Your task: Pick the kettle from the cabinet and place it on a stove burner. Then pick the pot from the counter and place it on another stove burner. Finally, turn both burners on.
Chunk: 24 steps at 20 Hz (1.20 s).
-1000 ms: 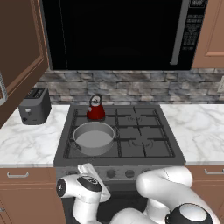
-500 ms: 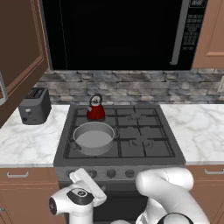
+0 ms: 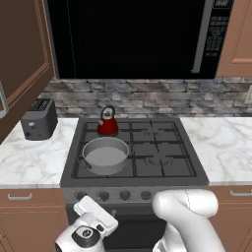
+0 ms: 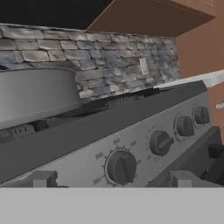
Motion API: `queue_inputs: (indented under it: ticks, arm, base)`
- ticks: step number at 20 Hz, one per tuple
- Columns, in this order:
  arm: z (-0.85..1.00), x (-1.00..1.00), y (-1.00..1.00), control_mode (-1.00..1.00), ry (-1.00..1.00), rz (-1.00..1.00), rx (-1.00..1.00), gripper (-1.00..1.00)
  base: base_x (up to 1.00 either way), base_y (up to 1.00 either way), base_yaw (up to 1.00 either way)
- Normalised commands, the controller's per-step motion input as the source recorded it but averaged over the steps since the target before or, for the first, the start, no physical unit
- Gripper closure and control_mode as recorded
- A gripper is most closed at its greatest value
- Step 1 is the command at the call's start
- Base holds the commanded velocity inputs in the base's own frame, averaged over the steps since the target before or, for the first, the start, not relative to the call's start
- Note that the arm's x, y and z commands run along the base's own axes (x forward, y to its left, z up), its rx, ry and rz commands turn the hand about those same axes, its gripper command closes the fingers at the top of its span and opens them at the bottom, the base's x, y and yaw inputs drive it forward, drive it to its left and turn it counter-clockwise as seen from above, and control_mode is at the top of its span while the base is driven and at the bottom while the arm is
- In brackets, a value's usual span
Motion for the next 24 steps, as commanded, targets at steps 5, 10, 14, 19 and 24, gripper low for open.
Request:
queue_inputs:
  ticks: [5,10,14,19,24]
  arm:
    - [-0.09,0.14,0.01,-1.00,-0.16,0.09,-0.11,-1.00]
    - [-0.12,0.12,0.00,-1.00,-0.16,0.08,-0.10,-1.00]
    - [-0.14,0.07,0.00,-1.00,-0.12,0.06,-0.10,-1.00]
    - [-0.17,0.09,0.00,-1.00,-0.05,0.08,-0.07,-1.00]
    - [-0.10,0.17,0.00,-1.00,0.00,0.07,-0.01,-1.00]
  base:
    - [0.00,0.00,0.00]
    - [0.00,0.00,0.00]
    - [0.00,0.00,0.00]
    - [0.00,0.00,0.00]
    - [0.00,0.00,0.00]
